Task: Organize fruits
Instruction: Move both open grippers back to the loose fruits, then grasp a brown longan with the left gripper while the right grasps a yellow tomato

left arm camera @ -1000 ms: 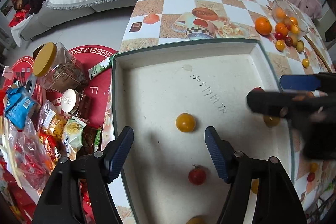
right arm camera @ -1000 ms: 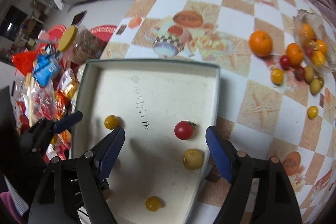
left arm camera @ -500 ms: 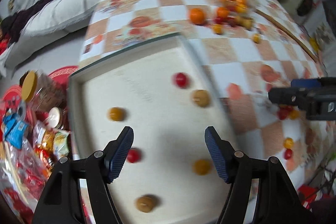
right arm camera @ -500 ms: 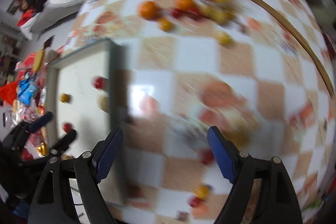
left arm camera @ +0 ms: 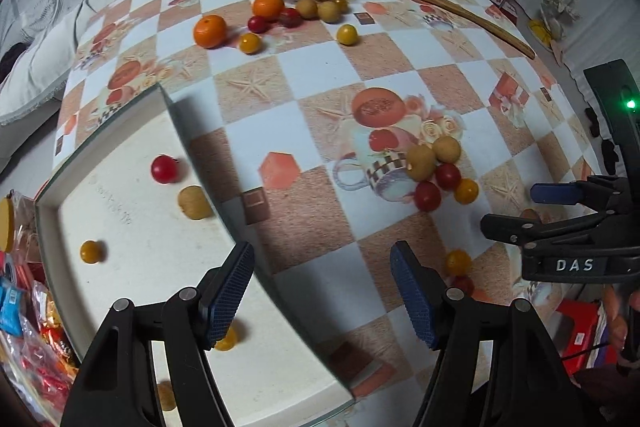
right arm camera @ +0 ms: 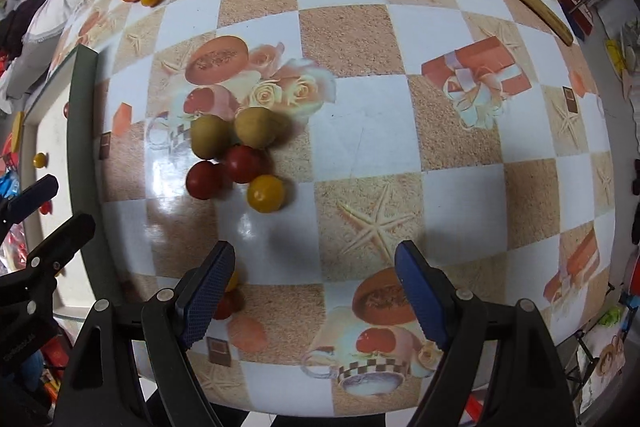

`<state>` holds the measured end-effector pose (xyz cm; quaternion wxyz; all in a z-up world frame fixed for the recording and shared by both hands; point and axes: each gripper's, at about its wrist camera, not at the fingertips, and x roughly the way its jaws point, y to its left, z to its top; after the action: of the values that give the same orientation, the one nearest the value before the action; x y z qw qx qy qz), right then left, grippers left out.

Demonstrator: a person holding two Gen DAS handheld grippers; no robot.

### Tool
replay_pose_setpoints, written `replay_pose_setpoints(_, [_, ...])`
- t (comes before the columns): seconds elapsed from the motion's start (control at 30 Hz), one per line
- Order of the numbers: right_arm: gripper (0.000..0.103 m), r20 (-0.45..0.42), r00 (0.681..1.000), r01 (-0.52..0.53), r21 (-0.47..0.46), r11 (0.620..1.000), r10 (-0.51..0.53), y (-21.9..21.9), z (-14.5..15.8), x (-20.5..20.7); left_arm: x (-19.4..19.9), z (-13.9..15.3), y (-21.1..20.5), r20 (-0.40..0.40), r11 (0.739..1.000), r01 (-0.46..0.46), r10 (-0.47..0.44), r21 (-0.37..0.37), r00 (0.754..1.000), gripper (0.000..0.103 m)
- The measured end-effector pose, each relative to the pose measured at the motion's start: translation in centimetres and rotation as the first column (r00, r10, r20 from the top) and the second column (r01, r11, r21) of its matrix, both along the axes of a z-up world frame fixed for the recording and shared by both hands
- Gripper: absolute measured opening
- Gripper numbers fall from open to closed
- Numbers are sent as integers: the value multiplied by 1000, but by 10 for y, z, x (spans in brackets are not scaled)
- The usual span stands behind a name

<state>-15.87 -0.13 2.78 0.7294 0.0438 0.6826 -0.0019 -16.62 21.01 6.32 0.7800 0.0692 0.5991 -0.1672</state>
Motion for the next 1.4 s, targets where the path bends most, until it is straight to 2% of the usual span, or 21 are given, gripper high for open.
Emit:
replay_pose_setpoints(0.2, [83,36,998,-45,1,999,45,14,-9,9,8,-3,-10,-20,1000,4,-4,-15,1000,71])
replay_pose_setpoints(0.4, [55,67,993,-97,4,995,96,25,-16,14,24,-7,-25,-38,998,20,-22,-62,999,71])
replay_pose_setpoints(0.6, [47,108,987,-120,-5,993,120,33,-16,13,43,-17,-43,-71,995,33,-40,-91,997,71])
replay_pose_setpoints(0.77, [31,131,986,-105,17,994,102,24,-17,7,51,-28,-55,-98,994,48,-57,-94,994,71])
replay_pose_setpoints(1.03, [30,139,987,-86,63,994,76,16,-18,7,57,-43,-78,-116,994,80,-88,-68,989,71])
replay_pose_setpoints(1.2, [30,140,987,-86,72,994,76,11,-16,4,60,-43,-82,-106,996,65,-71,-58,992,70])
replay_pose_setpoints(1.27, [30,138,988,-86,71,994,76,13,-16,5,61,-43,-82,-105,996,63,-69,-62,992,53])
replay_pose_setpoints(1.3, [27,136,988,-85,71,994,75,12,-16,4,62,-44,-83,-107,996,62,-68,-58,992,50])
replay_pose_setpoints(1.33, [17,133,989,-83,81,993,72,13,-15,5,63,-45,-85,-109,997,65,-70,-50,991,45])
replay_pose_setpoints(1.4, [17,129,990,-74,89,993,62,10,-14,3,62,-46,-87,-99,996,82,-84,-27,992,39])
